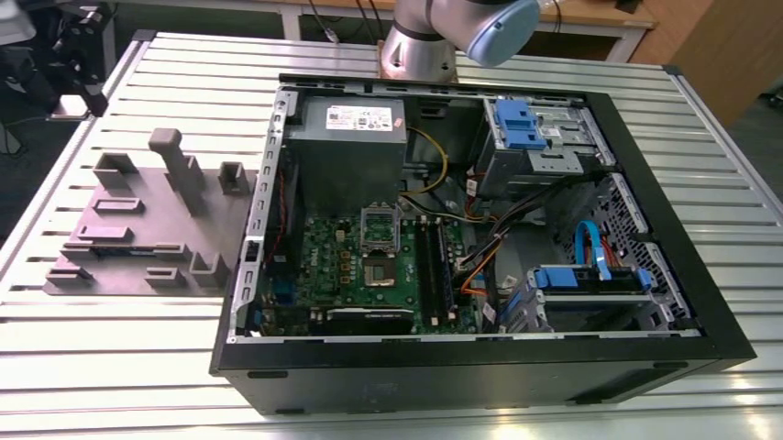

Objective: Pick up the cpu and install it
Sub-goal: 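Pick up the cpu and move it towards the insertion slot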

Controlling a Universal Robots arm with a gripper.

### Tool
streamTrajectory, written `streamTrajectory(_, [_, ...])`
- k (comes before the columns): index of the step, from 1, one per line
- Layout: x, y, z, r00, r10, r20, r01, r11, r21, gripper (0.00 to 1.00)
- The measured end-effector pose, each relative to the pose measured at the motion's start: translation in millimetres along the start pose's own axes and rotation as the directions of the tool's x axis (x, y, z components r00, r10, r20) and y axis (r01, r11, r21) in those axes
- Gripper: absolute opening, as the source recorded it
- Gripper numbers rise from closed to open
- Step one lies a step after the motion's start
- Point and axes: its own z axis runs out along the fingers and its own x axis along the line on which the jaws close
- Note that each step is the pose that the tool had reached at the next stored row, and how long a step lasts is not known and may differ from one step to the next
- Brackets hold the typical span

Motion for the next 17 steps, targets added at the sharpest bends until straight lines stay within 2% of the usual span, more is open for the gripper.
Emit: streamTrajectory(17, [-13.5,-0.2,-0.2,1.0000,0.000,0.0000,0.000,1.0000,0.0000,0.47])
